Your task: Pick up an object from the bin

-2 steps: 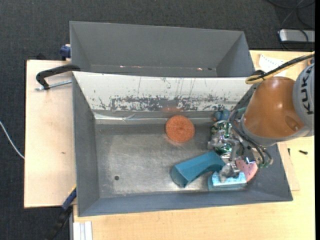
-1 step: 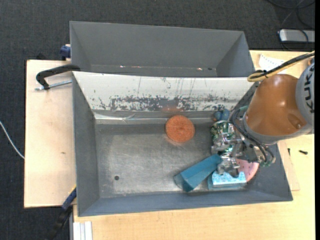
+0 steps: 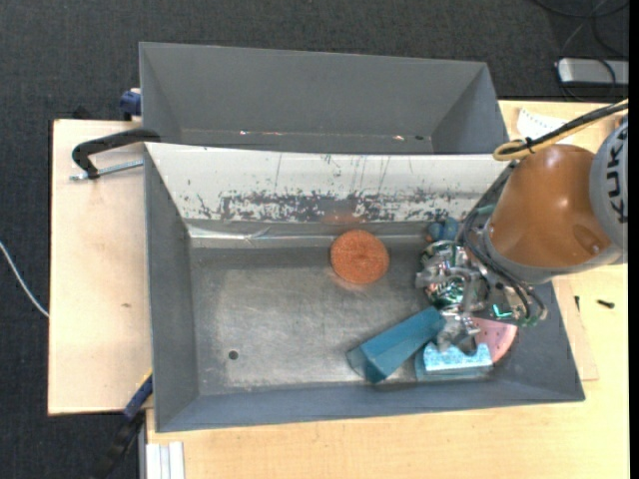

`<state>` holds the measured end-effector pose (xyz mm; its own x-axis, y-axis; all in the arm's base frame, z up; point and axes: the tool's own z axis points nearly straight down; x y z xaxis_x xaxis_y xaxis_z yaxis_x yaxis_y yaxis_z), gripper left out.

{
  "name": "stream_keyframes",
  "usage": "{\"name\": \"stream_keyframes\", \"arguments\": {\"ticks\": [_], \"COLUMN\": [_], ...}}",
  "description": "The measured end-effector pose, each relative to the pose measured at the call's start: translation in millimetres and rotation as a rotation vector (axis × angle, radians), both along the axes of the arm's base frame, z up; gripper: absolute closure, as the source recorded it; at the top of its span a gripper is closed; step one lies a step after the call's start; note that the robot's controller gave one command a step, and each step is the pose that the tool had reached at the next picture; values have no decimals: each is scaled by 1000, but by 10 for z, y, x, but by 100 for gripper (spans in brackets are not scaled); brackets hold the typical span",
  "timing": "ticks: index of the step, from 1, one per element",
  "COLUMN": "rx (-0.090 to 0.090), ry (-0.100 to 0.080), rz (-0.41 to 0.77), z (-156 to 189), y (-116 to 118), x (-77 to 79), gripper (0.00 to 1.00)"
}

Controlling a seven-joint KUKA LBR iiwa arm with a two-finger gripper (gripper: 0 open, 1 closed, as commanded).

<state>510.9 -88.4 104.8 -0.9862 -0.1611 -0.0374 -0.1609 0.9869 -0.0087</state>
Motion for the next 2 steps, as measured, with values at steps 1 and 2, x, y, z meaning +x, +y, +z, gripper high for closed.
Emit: {"name": "stream_keyframes", "arguments": {"ticks": [1, 2], "rx": [0, 0], "ry": [29, 29], "rz": [2, 2], "z": [-26, -26], "y": [-16, -15], "x": [-72, -72], "gripper": [100, 100]}}
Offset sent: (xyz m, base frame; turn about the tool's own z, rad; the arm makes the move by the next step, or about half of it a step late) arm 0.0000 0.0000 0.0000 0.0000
